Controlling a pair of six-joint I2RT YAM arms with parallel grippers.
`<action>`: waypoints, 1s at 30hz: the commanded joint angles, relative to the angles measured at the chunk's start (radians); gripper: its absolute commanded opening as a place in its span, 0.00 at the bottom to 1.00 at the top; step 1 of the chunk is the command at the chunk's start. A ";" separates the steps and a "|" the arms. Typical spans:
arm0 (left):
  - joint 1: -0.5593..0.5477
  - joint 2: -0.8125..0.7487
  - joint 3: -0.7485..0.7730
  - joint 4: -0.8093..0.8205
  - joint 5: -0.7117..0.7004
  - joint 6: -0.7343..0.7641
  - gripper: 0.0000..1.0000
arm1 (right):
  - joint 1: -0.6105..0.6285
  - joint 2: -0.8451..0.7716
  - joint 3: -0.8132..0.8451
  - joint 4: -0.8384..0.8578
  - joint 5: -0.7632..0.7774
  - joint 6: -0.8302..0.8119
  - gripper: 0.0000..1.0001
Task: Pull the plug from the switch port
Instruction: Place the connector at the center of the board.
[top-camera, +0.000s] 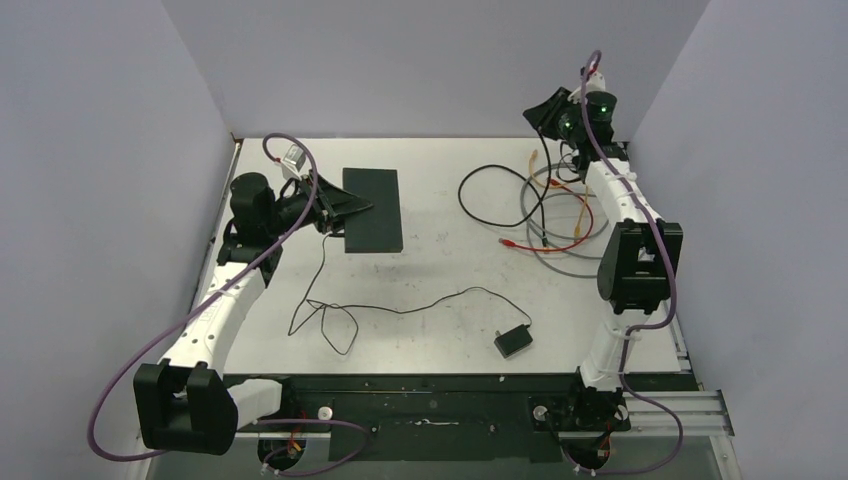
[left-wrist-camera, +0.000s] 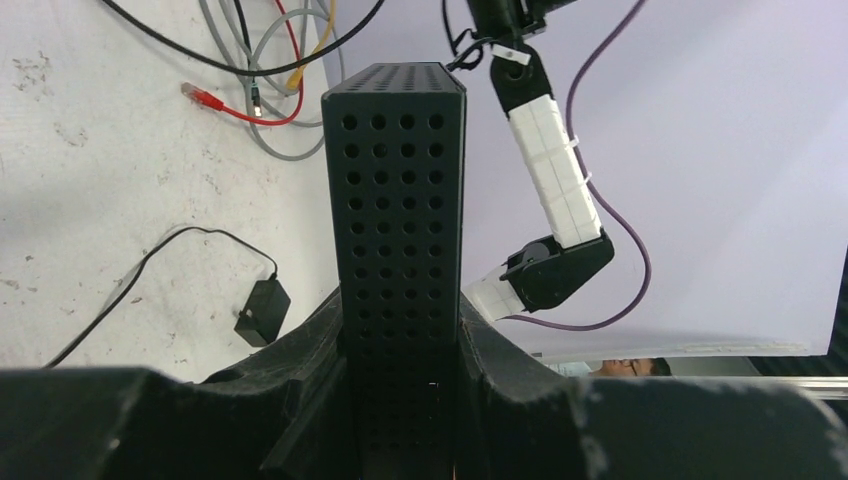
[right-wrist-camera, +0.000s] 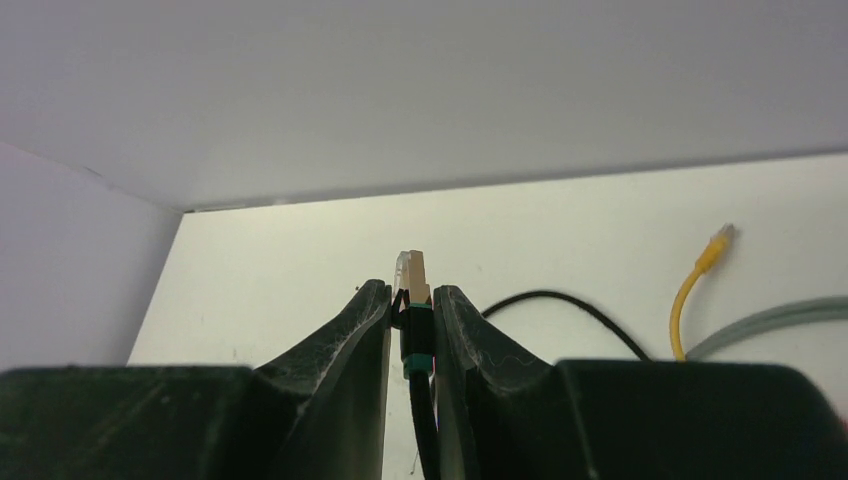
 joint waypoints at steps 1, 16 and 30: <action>-0.011 -0.014 0.055 0.160 0.016 -0.043 0.00 | 0.047 -0.024 -0.066 0.081 0.113 -0.035 0.07; -0.015 -0.021 0.044 0.160 -0.005 -0.041 0.00 | 0.048 -0.135 -0.056 -0.160 0.310 -0.099 0.78; -0.016 0.025 0.068 0.109 0.001 0.011 0.00 | 0.062 -0.209 -0.075 -0.206 0.008 0.077 1.00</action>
